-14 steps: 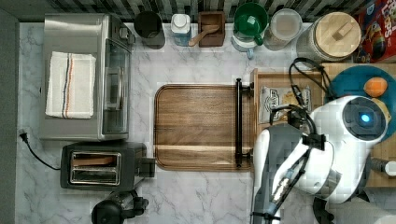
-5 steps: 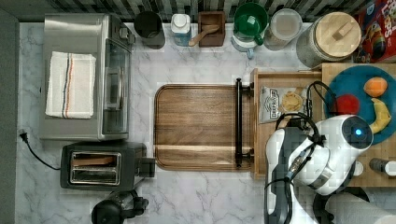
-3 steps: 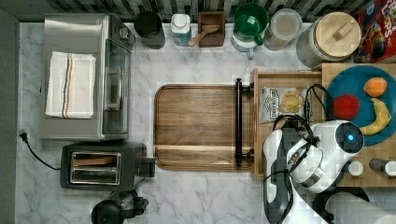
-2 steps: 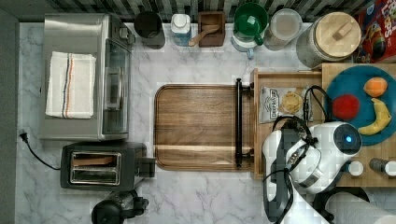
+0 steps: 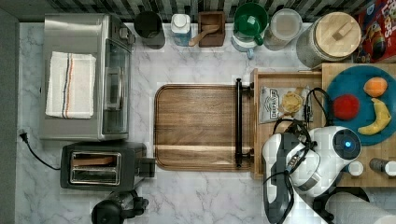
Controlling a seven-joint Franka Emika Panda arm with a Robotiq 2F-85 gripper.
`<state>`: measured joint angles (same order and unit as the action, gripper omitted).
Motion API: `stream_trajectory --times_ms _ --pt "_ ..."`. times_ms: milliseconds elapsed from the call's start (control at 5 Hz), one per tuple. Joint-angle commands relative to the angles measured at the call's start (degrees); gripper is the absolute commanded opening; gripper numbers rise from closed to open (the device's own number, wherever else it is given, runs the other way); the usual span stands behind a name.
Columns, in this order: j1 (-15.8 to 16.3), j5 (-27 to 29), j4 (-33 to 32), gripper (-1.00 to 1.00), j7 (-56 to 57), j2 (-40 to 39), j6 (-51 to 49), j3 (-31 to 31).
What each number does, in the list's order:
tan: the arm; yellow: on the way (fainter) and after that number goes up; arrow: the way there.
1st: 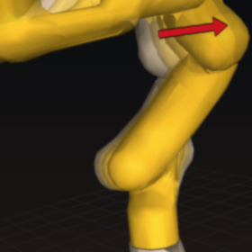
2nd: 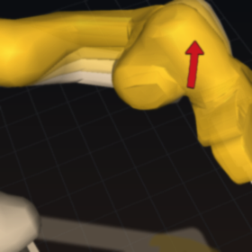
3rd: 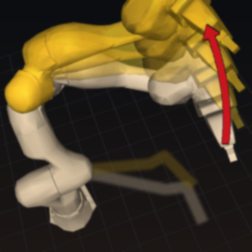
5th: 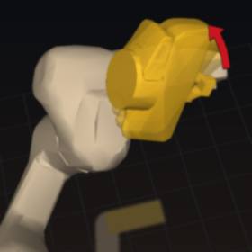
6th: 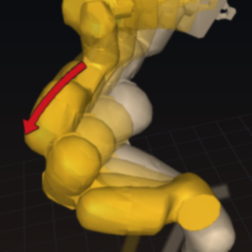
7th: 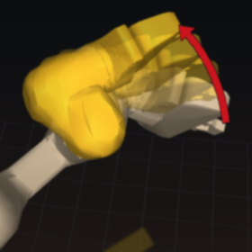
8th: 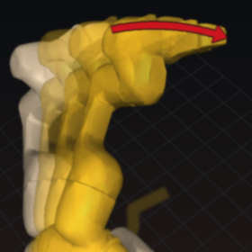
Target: Pick up the butter.
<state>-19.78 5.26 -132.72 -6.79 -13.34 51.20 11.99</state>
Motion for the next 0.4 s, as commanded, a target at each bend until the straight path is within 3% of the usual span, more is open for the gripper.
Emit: stream_trajectory --times_ms 200,400 --pt "1.49 -2.2 -0.71 -1.0 -0.97 3.38 2.82 -0.27" --pt "0.89 -2.94 -1.87 -1.0 3.69 7.35 3.96 -0.66"
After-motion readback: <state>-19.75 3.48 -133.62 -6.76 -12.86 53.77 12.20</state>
